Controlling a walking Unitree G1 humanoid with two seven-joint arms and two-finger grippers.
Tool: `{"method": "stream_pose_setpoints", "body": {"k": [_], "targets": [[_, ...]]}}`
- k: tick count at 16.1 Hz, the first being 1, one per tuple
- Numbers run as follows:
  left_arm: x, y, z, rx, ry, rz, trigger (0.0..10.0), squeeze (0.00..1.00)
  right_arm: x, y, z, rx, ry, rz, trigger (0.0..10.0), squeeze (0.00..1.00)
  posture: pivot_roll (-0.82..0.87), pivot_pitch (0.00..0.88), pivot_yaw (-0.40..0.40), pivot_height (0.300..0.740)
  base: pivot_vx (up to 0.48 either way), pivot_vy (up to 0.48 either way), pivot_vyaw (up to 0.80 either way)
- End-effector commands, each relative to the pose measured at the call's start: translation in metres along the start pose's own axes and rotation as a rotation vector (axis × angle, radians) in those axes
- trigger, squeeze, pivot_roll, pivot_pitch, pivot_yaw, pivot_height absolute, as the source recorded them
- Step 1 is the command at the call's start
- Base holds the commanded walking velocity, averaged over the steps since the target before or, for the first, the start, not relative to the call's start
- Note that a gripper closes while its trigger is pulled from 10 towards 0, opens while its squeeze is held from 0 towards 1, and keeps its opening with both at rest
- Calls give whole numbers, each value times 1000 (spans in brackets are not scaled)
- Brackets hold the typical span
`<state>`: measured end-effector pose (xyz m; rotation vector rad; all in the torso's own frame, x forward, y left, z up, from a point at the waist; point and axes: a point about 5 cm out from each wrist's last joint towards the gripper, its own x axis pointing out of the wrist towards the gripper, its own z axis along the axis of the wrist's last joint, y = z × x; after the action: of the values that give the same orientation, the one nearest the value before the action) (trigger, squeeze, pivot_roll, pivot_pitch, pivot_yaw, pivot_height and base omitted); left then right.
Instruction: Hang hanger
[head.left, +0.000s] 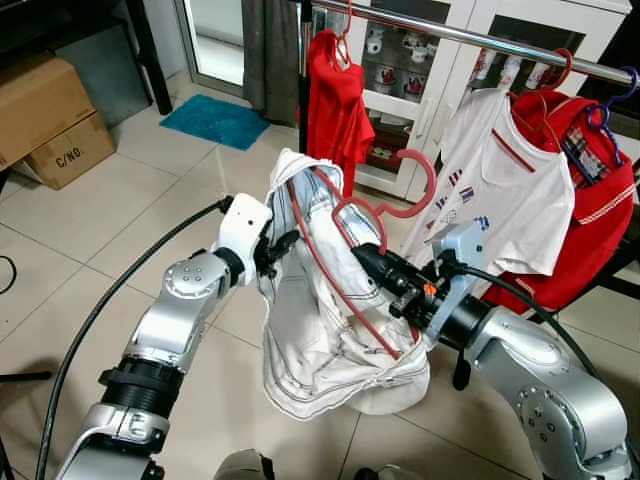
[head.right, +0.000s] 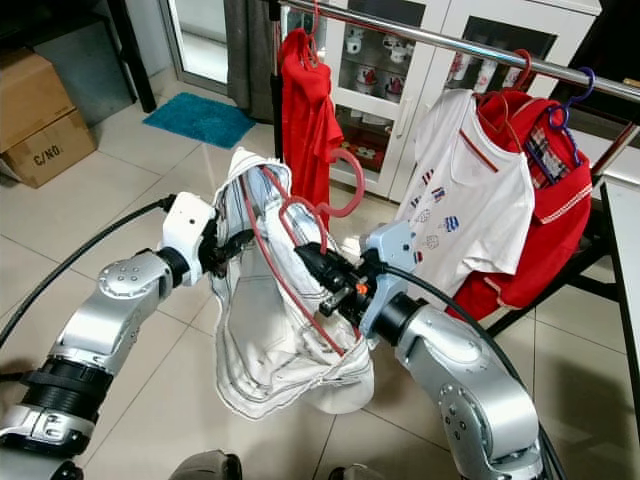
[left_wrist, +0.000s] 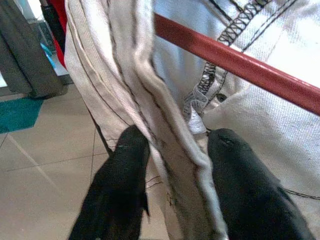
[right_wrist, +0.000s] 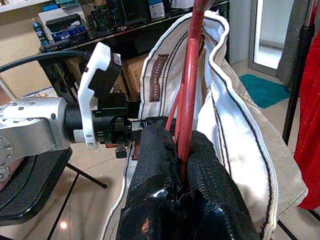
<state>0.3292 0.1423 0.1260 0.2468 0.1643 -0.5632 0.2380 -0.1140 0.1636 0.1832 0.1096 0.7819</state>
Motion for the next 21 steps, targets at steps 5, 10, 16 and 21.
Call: {"method": "stream_pose_setpoints", "body": {"k": [5,10,16,21], "targets": [[-9,2,-1,-12,-25,20,0,0,-3,8,11,-31,-59,41,0,0,22,55,-56,740,0,0,0],[-25,24,12,-78,-111,134,0,0,-4,3,5,-52,-8,30,0,0,24,58,-57,740,0,0,0],[-49,60,35,-108,-219,256,0,0,-10,0,-5,-75,64,35,0,0,29,44,-49,740,0,0,0],[-61,131,84,-85,-276,494,0,0,-26,9,-6,-30,93,205,0,0,73,29,-71,740,0,0,0]]}}
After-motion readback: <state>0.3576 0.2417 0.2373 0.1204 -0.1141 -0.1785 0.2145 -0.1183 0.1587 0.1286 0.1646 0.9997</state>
